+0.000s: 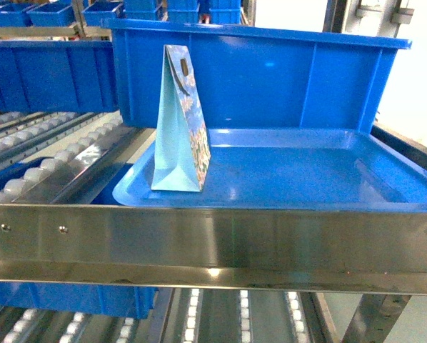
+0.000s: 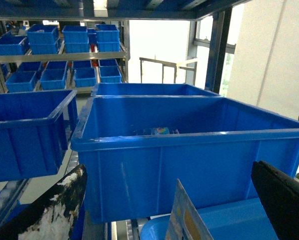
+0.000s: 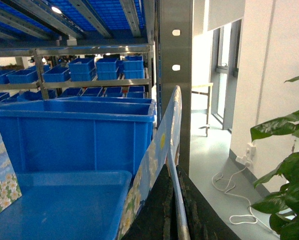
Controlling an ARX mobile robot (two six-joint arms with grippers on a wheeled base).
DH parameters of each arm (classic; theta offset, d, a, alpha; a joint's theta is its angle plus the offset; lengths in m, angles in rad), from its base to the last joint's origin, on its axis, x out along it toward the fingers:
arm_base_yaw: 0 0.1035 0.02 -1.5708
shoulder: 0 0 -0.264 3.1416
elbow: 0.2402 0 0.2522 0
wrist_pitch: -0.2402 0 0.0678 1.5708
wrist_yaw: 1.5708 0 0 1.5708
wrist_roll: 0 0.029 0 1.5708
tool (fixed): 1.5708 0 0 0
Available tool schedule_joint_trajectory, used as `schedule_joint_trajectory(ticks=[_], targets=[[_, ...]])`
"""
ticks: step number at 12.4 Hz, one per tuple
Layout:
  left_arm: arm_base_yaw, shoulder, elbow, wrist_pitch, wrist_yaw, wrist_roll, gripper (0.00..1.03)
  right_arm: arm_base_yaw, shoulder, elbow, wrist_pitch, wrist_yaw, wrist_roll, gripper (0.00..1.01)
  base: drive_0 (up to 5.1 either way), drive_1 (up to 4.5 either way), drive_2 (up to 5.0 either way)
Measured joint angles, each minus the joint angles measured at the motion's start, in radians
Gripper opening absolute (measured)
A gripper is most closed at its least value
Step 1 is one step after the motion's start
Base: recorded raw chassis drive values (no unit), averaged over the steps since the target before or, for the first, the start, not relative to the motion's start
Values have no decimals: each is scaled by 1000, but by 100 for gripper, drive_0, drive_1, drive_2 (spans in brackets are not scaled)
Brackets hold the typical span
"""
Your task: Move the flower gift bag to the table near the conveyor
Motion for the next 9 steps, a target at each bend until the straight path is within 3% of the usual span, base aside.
schedule_joint_trajectory(ticks=[3,7,9], targets=[[-9,2,0,-8,-8,0,98,0,-4,-4,1,1,0,2,0,0,0],[-96,141,97,-63,-111,-5,98,0,-5,-4,2,1,0,2,0,0,0],[-121,228,169,-117,-154,-43,98,0,-5,-4,2,2,0,2,0,0,0]])
